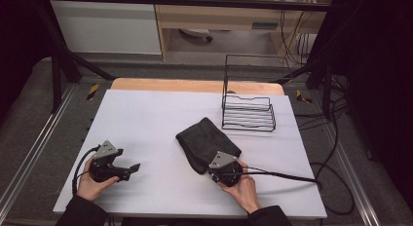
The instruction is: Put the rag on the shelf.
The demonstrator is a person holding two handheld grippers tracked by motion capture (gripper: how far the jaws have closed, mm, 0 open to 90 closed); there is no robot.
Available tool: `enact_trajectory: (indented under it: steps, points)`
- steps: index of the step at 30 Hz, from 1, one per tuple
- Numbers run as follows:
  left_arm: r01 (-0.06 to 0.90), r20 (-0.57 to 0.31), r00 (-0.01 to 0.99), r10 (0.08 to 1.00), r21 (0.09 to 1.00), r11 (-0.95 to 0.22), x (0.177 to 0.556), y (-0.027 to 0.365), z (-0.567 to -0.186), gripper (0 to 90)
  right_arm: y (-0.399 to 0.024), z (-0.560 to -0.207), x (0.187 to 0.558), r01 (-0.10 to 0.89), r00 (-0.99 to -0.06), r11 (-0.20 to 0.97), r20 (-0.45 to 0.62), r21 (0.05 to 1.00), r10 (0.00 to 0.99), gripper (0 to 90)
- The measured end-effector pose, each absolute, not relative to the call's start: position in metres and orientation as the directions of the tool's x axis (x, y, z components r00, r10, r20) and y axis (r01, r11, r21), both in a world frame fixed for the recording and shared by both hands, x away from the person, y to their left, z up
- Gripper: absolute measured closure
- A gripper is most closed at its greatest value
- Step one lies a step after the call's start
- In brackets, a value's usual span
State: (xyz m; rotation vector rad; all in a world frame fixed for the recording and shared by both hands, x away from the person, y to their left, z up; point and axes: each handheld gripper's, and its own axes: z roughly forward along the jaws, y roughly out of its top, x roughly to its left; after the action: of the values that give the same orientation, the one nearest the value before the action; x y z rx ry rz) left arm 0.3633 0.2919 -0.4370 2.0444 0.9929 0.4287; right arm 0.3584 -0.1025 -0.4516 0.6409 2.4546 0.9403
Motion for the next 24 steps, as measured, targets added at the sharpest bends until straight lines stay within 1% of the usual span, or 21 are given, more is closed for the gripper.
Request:
enact_trajectory:
  steps: [3, 7, 11, 19, 24]
  points:
    - [0.498, -0.042, 0.634, 0.772, 0.786, -0.367, 0.363, 0.292, -0.437, 8.5, -0.102, -0.452, 0.358, 0.243, -0.804, 0.677, -0.246, 0.695, 0.541, 73.6]
    - [0.499, -0.042, 0.635, 0.771, 0.785, -0.368, 0.363, 0.292, -0.437, 8.5, -0.101, -0.449, 0.361, 0.266, -0.797, 0.675, -0.237, 0.688, 0.556, 78.6]
    - [0.501, -0.044, 0.635, 0.772, 0.784, -0.367, 0.364, 0.292, -0.437, 8.7, -0.102, -0.446, 0.362, 0.281, -0.796, 0.665, -0.219, 0.692, 0.565, 80.5]
    - [0.502, -0.047, 0.633, 0.773, 0.785, -0.363, 0.364, 0.291, -0.438, 8.7, -0.106, -0.432, 0.360, 0.338, -0.795, 0.608, -0.127, 0.718, 0.593, 81.4]
    - [0.503, -0.047, 0.632, 0.773, 0.784, -0.363, 0.364, 0.292, -0.438, 8.7, -0.099, -0.427, 0.355, 0.338, -0.814, 0.605, -0.098, 0.721, 0.572, 81.9]
